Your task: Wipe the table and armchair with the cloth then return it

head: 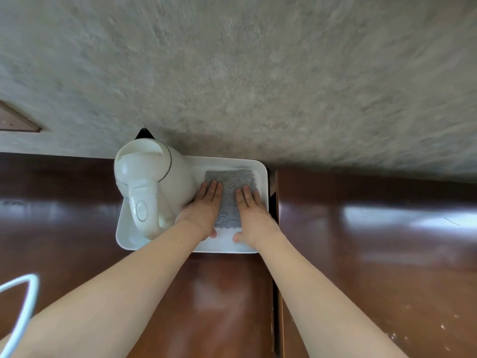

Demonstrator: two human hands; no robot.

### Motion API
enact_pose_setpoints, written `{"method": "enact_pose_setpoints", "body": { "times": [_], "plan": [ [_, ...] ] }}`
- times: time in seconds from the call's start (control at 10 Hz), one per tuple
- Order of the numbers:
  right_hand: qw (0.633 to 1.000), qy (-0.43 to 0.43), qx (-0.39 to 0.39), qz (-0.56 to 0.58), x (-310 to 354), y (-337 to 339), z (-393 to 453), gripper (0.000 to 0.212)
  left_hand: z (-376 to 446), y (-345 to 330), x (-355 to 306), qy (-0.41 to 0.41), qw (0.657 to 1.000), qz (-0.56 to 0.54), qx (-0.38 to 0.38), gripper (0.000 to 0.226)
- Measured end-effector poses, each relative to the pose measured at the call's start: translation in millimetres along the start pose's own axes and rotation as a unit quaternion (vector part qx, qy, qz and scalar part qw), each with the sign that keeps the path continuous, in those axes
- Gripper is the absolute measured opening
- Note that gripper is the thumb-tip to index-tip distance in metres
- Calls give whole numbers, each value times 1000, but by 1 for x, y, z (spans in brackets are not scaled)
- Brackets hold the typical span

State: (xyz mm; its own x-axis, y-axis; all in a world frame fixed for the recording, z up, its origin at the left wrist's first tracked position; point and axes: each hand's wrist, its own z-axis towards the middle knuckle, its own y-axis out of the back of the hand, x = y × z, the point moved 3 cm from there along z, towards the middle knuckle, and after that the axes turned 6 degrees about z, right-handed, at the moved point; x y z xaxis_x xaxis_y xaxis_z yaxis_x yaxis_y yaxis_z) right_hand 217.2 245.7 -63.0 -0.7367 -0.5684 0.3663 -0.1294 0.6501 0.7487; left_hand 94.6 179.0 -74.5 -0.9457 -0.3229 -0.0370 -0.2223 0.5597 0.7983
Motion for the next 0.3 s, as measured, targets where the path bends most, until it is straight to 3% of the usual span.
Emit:
{"method": "enact_pose_setpoints", "body": {
  "times": [0.3],
  "plan": [
    [989, 61, -137, -7, 17, 46, -85, 106, -92, 49, -23, -41, 992, 39, -112, 103]
  ]
}}
